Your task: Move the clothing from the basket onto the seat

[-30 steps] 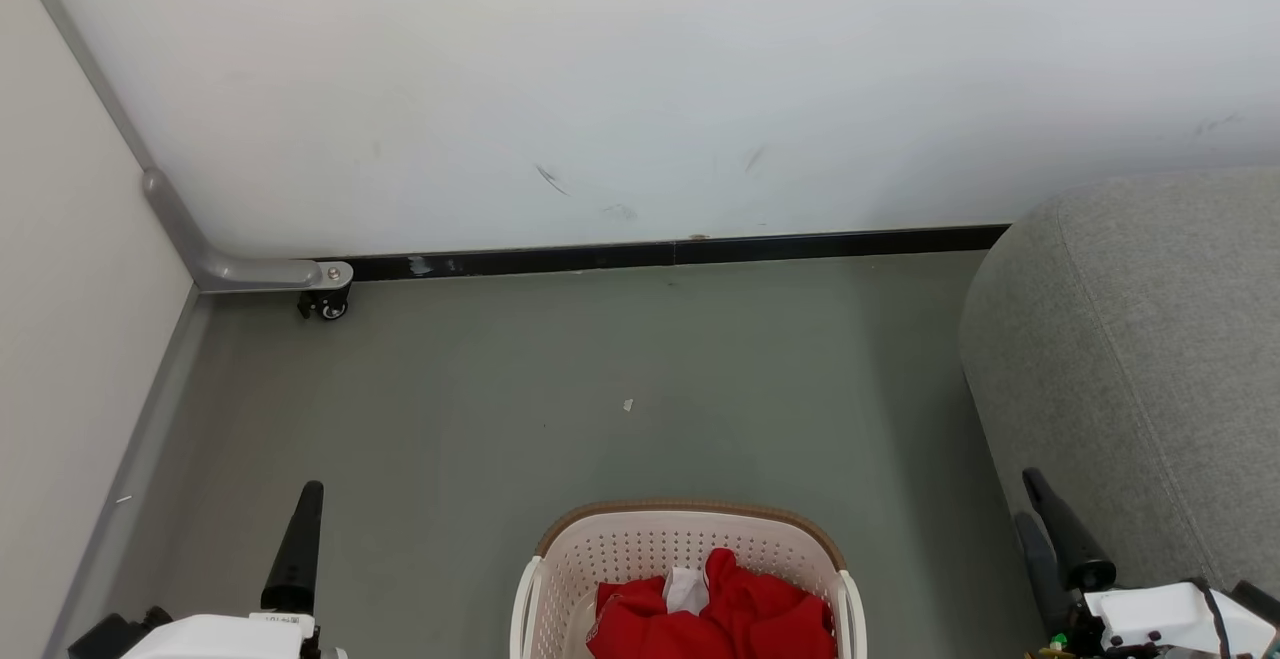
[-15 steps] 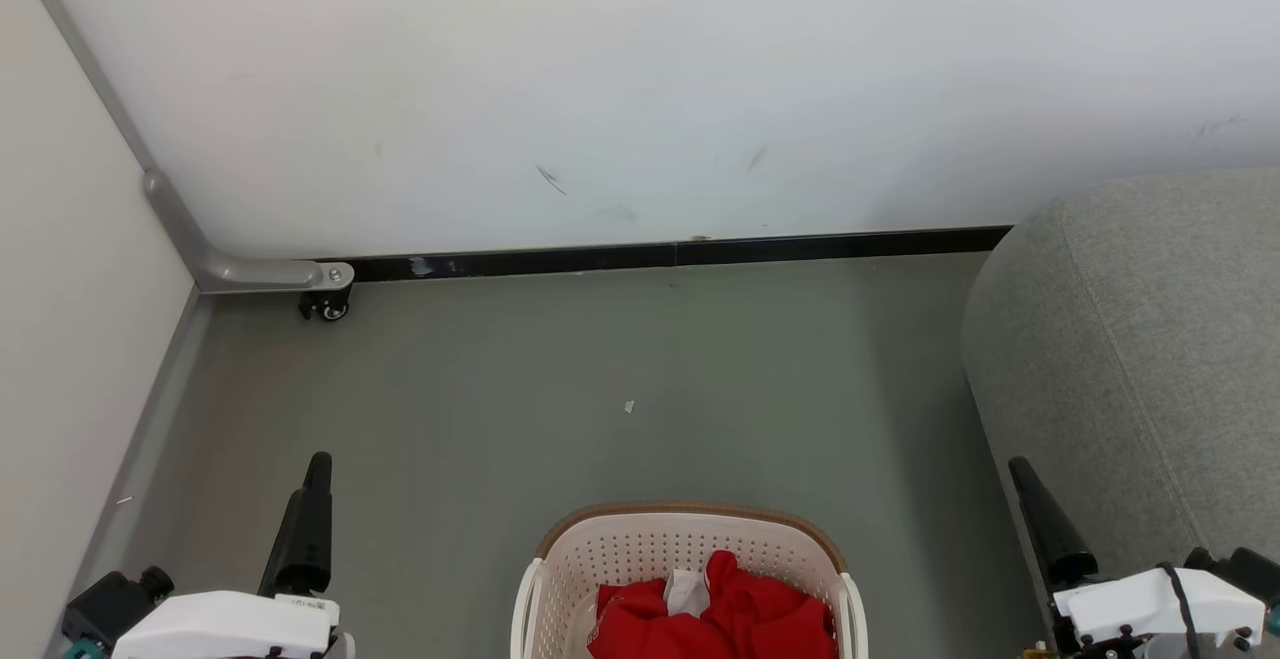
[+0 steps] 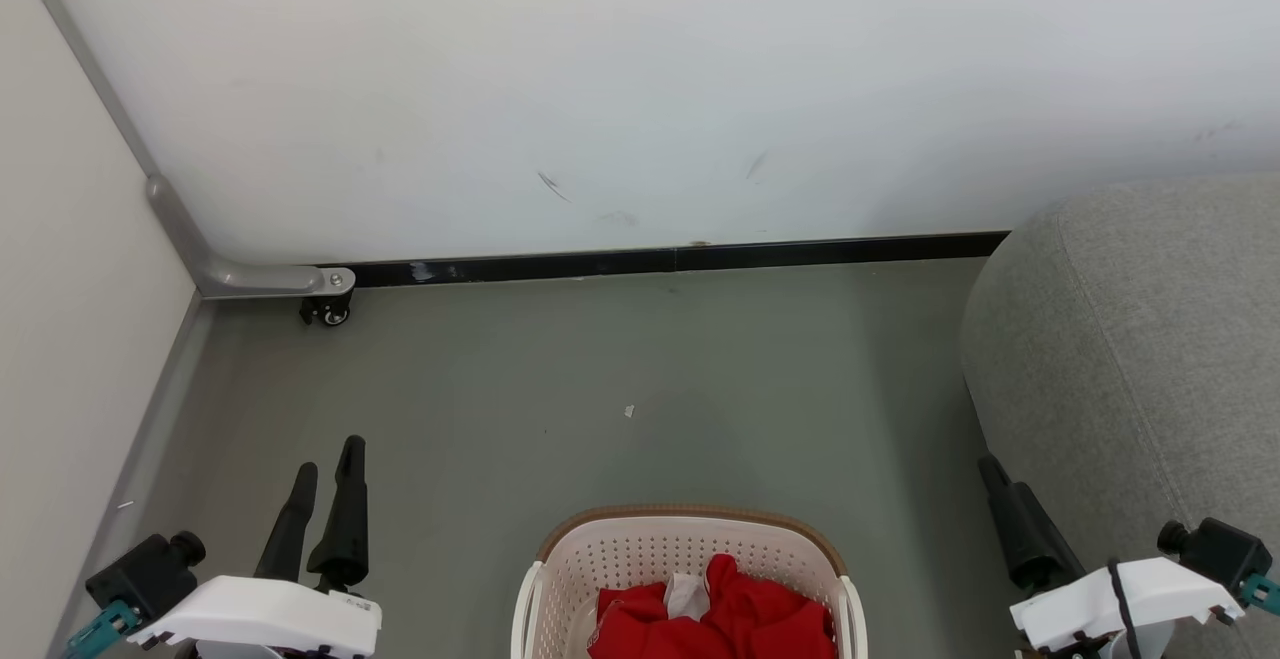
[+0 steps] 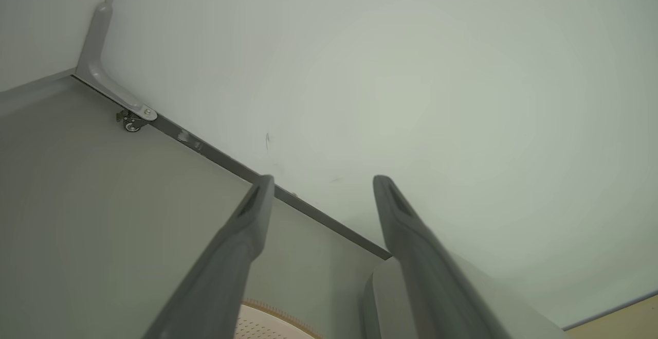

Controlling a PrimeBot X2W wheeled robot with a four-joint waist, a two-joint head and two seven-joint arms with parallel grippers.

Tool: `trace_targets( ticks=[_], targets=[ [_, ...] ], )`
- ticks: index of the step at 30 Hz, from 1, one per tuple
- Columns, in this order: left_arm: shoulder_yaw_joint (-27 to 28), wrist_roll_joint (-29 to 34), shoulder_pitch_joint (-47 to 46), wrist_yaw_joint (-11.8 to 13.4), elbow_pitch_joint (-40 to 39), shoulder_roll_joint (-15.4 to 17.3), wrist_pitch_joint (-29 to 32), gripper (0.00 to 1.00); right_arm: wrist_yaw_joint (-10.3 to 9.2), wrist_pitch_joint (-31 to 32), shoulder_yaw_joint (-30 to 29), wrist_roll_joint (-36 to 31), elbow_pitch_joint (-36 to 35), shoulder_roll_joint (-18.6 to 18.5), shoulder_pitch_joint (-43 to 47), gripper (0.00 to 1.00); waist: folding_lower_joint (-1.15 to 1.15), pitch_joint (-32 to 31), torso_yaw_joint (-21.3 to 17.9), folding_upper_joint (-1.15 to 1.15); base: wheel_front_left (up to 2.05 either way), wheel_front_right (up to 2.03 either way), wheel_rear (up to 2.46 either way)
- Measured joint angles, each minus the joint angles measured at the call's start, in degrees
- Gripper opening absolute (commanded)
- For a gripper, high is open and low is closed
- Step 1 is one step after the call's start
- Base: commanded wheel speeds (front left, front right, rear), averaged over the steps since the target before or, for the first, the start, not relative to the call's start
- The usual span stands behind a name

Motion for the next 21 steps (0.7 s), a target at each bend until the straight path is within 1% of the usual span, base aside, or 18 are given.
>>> trace_targets(
  ticks=[2,3,9,15,21],
  targets=[
    [-0.55,2.54,0.01,0.31,-0.3,0.23,-0.46,1.0,0.0,-0.22,0.25,-2.48,-0.07,0.0,0.01,1.0,-0.11,0.02,-0.02,0.0,0.0,0.0,0.0],
    [-0.92,4.95,0.02,0.85,-0.56,0.45,-0.76,1.0,0.0,-0.67,0.45,-4.83,-0.15,0.0,0.01,1.0,-0.21,0.05,-0.04,0.0,0.0,0.0,0.0],
    [-1.98,11.89,0.24,2.48,-1.09,0.93,-1.97,1.0,0.0,-1.92,0.6,-12.11,-0.19,0.0,0.02,1.0,-0.5,0.24,-0.1,0.0,0.0,0.0,0.0],
    [-2.75,17.77,1.48,3.89,-1.11,1.03,-3.28,1.0,0.0,-3.09,0.93,-18.53,-0.27,0.01,0.02,1.0,-0.65,0.4,-0.14,0.0,0.0,0.0,0.0],
    [-3.24,22.63,2.33,5.43,-1.13,1.29,-4.33,1.0,0.0,-3.96,1.32,-24.41,-0.31,0.02,0.02,1.0,-0.69,0.44,-0.19,0.0,0.0,0.0,0.0]
  ],
)
